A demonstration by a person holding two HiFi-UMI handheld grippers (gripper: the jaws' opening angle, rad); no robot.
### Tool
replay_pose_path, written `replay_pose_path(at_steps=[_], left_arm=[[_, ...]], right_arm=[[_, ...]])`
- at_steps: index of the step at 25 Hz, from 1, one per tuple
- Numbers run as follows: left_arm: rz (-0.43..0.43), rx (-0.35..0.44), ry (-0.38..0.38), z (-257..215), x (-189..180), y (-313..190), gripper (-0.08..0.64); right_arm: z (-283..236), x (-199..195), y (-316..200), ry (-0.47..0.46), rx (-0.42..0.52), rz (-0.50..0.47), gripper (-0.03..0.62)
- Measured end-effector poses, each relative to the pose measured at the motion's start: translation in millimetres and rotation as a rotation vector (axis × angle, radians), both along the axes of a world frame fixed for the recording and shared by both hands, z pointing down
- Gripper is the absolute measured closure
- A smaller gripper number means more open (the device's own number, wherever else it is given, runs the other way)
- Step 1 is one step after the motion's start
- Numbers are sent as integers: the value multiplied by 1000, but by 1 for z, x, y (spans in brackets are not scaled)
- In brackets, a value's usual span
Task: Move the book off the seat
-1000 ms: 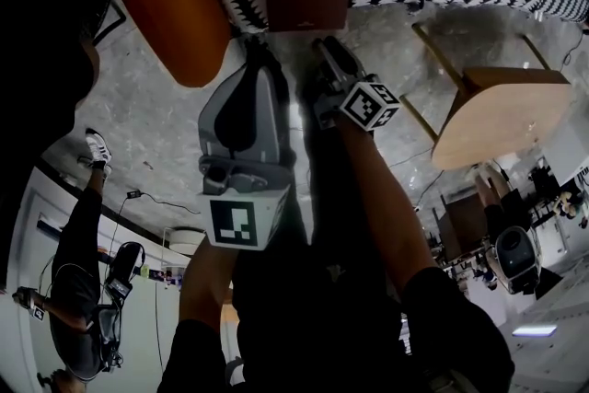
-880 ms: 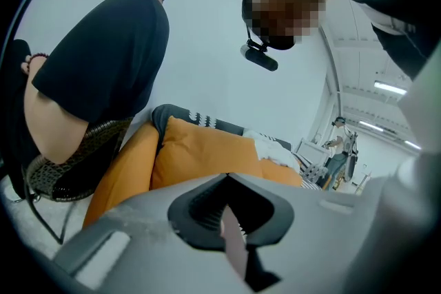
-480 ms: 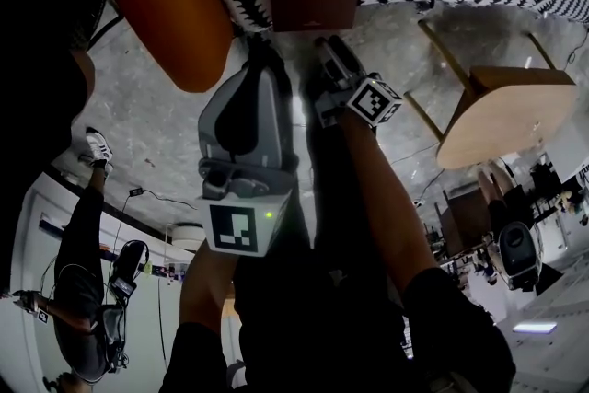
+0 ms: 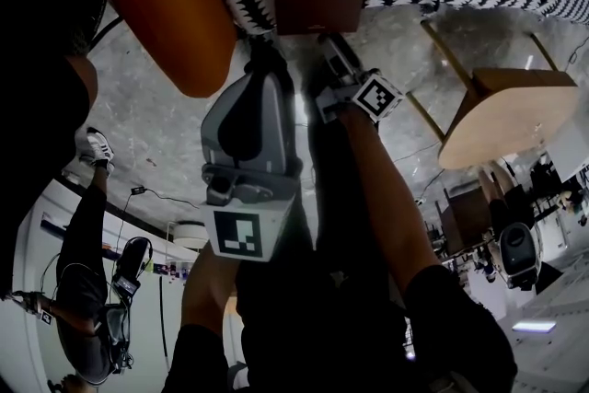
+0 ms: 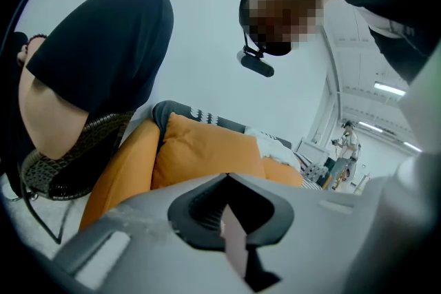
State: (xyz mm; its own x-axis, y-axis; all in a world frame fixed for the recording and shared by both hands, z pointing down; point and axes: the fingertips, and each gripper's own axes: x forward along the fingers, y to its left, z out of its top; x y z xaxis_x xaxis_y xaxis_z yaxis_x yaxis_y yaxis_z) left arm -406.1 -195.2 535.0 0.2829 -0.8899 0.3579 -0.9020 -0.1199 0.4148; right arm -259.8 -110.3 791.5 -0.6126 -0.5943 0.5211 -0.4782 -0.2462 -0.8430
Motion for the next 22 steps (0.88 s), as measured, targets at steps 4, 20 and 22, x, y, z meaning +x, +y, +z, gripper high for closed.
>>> replay_pose_path(at_steps=[4,20,22], left_arm=[[-4,-5,2,2,-4,-1,554],[-27,-16,5,9,-12,-2,554],[-28,-15,6,9,-12,-3,554]], right_arm=[[3,-4,-4,-38,-2,6,258],[22,6,-30,-49,3,84,251],[21,10,-32,-50,-2,101,299]])
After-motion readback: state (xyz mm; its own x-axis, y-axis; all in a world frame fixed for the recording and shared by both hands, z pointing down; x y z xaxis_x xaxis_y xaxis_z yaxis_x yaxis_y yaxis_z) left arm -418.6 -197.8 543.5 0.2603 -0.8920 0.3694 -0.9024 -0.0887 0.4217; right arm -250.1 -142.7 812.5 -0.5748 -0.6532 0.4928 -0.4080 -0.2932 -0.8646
